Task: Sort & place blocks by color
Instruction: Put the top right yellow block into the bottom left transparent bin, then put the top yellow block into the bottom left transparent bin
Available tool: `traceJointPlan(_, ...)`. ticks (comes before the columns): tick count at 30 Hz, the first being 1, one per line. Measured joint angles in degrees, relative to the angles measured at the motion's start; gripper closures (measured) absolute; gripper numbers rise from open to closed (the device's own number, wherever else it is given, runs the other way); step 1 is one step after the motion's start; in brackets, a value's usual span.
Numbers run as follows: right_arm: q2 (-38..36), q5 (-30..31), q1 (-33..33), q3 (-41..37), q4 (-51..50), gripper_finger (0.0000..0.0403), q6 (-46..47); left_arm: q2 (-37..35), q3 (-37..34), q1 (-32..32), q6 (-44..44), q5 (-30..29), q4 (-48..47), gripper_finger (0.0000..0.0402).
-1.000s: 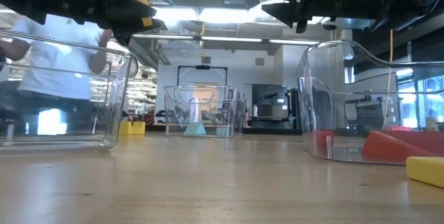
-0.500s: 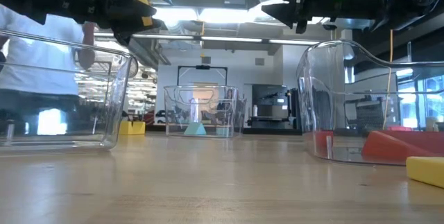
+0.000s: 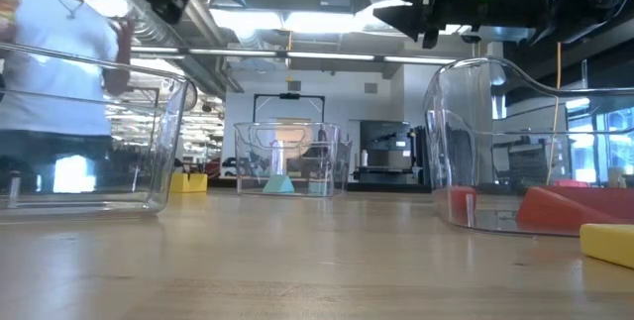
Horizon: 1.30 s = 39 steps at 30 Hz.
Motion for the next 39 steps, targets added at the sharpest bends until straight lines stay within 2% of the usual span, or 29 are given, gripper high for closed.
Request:
traceJointPlan(4,0.0,0.0,0.0,0.0,-0.6,0.0092,0.1,3.4,7.0,-7.4,-0.6,-1.8,-16.6,0.0281)
traceJointPlan(7,0.0,0.0,0.0,0.0,-0.7,0.0092,0.1,7.2,10.1,-12.0,-5.8,-2.1,-27.0,0.0281)
traceJointPlan(12,0.0,0.6,0.0,0.0,-0.7,0.0092,0.1,12.8,11.2,-16.1,-14.5,-4.7,-35.6,0.0281)
traceJointPlan(18,0.0,1.4,0.0,0.0,-0.7,0.0092,1.6,19.7,11.1,-17.1,-19.3,-5.3,-37.1,0.0281)
traceJointPlan(24,0.0,1.4,0.0,0.0,-0.8,0.0092,1.6,25.0,11.1,-17.0,-19.4,-5.5,-37.1,0.0228)
traceJointPlan(27,0.0,1.4,0.0,0.0,-0.9,0.0092,1.6,26.4,11.1,-16.3,-19.4,-5.7,-37.1,0.0215)
traceJointPlan(31,0.0,1.7,0.0,0.0,-0.8,0.0092,1.9,25.8,11.6,-14.8,-18.6,-3.9,-38.2,0.0209)
traceJointPlan(33,0.1,5.1,0.0,0.3,0.2,0.0092,3.1,24.9,13.3,-13.5,-17.0,-3.7,-40.6,0.0208)
traceJointPlan(36,0.1,12.5,-0.5,3.6,2.2,0.0092,2.0,21.9,16.2,-11.9,-13.2,-7.1,-42.8,0.0208)
traceJointPlan(39,0.1,12.5,-2.2,9.7,1.3,0.0092,-2.1,19.3,18.6,-10.2,-9.2,-12.2,-42.5,0.0209)
